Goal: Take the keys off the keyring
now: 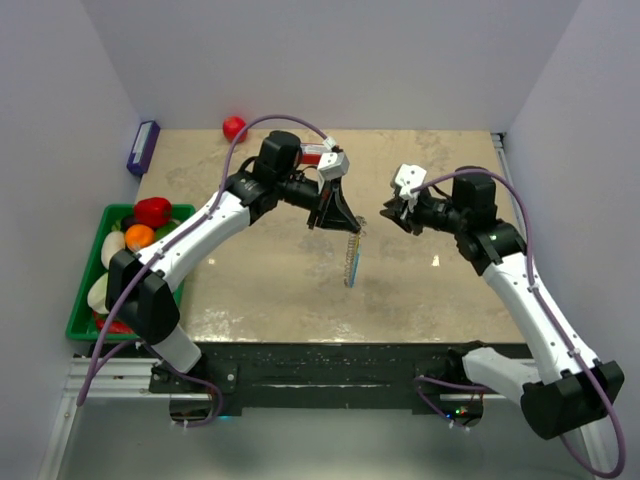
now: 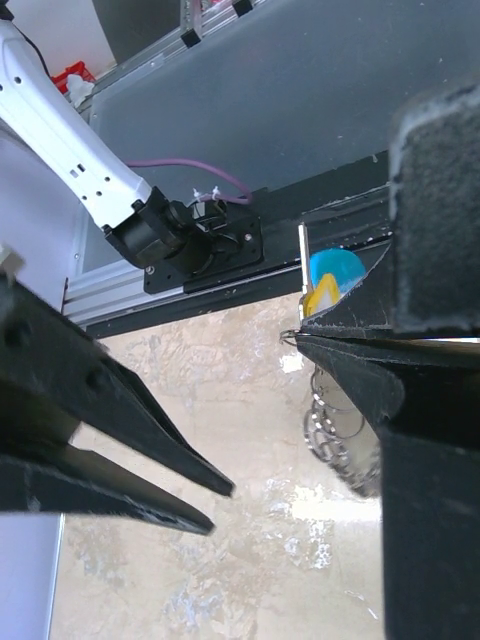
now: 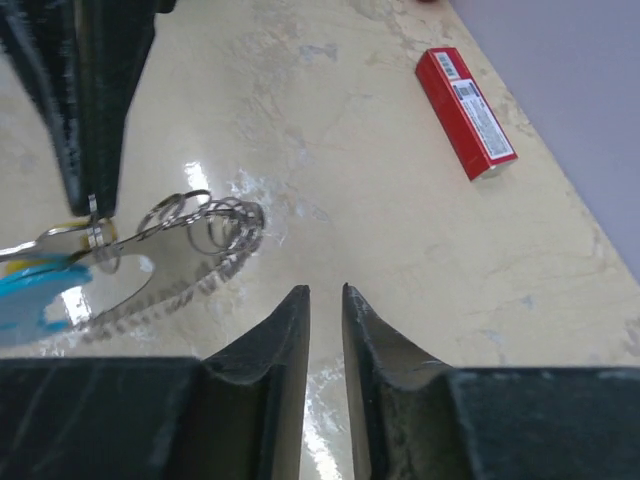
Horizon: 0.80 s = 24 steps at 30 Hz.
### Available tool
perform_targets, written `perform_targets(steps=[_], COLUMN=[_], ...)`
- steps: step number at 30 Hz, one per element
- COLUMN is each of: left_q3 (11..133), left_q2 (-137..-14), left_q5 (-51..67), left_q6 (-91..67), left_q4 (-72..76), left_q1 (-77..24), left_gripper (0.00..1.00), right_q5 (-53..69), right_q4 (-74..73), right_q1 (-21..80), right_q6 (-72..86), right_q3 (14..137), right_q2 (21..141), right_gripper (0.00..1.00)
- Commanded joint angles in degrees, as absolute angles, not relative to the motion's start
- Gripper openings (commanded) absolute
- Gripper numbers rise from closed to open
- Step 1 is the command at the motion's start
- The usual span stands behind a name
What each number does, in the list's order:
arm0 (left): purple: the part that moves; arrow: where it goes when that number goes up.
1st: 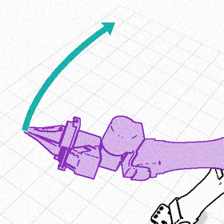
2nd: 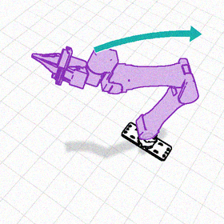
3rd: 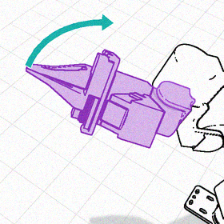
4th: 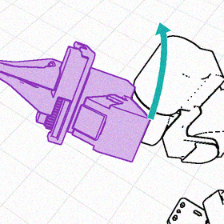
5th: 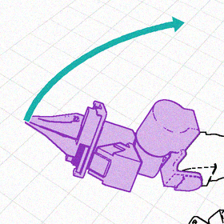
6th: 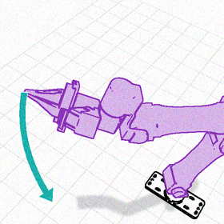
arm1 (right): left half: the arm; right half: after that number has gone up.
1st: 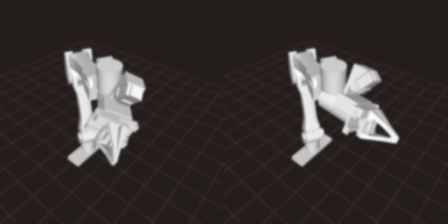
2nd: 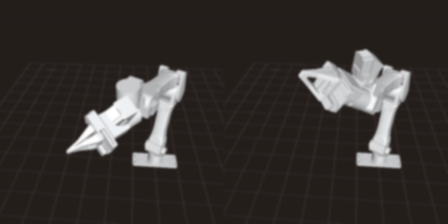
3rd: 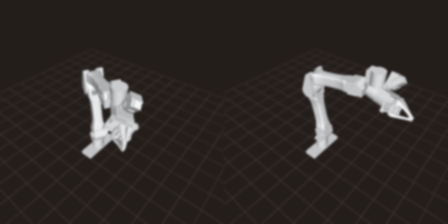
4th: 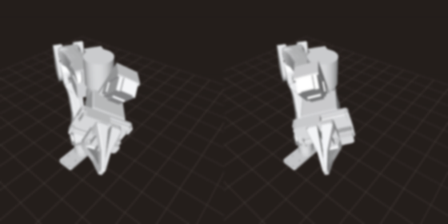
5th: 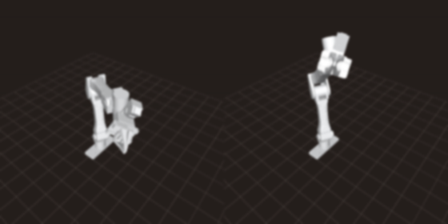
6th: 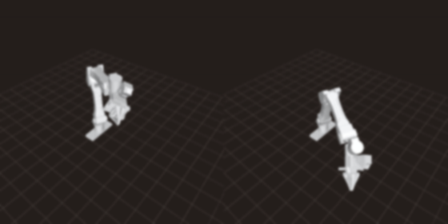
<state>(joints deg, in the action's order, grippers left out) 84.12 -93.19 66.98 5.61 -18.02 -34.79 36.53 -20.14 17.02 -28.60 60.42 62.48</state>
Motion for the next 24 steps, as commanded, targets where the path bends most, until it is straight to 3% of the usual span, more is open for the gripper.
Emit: perform_targets(steps=[1,5,12,24], left_q3=[86.48,86.66,86.31,85.25], left_q2=[-91.58,-91.93,-91.58,-91.41], left_q5=[67.32,67.32,66.36,63.99], left_q6=[4.84,4.57,4.22,3.87], left_q4=[-15.12,-15.12,-14.59,-13.89], left_q1=[-34.80,-34.89,-34.89,-34.81], left_gripper=[0.00,0.00,0.00,0.00], right_q5=[36.73,39.29,33.49,34.19], right_q4=[-28.02,-32.07,-32.35,-35.15], right_q1=[17.75,18.54,28.73,29.00], right_q6=[-40.15,-40.34,-38.06,-37.70], right_q3=[66.17,69.34,70.31,71.98], right_q2=[60.73,61.26,63.10,62.14], right_gripper=[0.27,0.31,0.31,0.33])
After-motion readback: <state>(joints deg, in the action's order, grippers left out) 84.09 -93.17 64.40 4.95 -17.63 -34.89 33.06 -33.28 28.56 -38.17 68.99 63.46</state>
